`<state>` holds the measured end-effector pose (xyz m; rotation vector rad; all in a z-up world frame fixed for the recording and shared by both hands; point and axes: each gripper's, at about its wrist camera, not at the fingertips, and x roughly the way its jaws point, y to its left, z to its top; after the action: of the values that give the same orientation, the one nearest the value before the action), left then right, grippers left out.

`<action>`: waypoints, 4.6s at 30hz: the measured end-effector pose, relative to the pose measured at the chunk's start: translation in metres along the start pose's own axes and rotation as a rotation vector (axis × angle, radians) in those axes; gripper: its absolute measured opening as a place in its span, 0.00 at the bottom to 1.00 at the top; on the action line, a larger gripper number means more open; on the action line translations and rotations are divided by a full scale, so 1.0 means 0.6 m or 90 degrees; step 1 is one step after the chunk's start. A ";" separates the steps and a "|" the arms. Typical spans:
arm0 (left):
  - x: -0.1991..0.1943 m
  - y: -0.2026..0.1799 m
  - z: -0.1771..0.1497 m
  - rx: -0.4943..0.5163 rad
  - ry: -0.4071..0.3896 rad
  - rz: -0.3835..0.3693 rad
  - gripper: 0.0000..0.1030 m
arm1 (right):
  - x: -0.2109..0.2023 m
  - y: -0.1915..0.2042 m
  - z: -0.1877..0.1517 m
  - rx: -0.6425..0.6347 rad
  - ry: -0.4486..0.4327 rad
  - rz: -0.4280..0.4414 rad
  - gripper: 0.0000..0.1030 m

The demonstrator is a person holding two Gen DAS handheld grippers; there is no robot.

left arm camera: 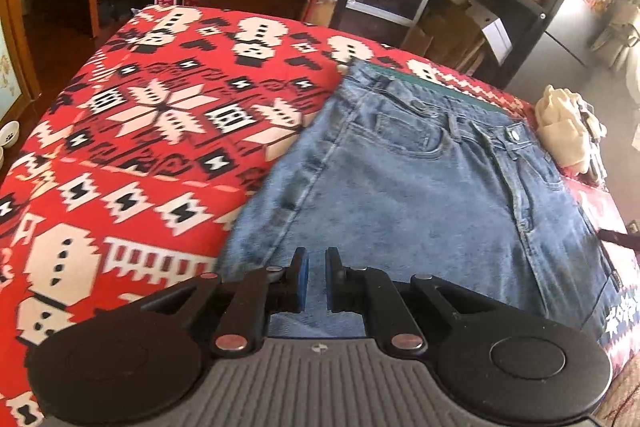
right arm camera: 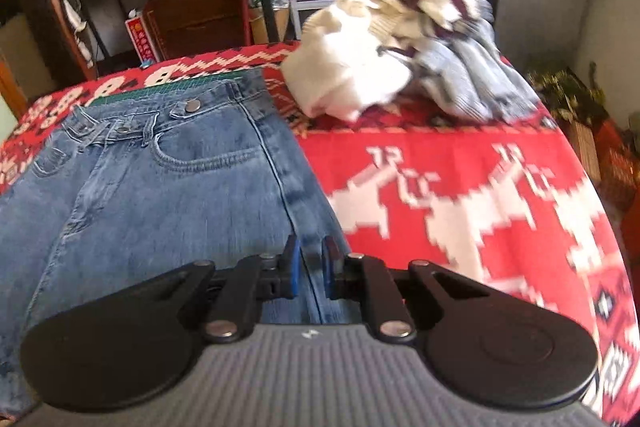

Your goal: Fold clothes

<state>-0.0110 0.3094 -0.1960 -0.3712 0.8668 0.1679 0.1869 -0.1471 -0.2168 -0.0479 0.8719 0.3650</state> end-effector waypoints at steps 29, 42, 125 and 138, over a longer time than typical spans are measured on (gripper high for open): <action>-0.016 -0.028 -0.031 0.007 0.011 -0.018 0.09 | -0.106 -0.021 -0.078 0.031 0.019 -0.011 0.12; -0.002 -0.064 -0.030 0.059 0.009 -0.012 0.21 | -0.109 0.062 -0.108 -0.040 -0.026 -0.015 0.19; -0.089 0.169 -0.027 -0.312 -0.054 -0.116 0.05 | -0.102 0.497 -0.049 -0.242 -0.021 0.316 0.25; -0.099 0.178 -0.026 -0.360 -0.062 -0.155 0.05 | -0.042 0.745 -0.099 -0.404 -0.014 0.307 0.25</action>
<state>-0.0912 0.4021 -0.1859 -0.9843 0.6609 0.2028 -0.0202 0.2532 -0.1886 -0.4244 0.7101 1.0841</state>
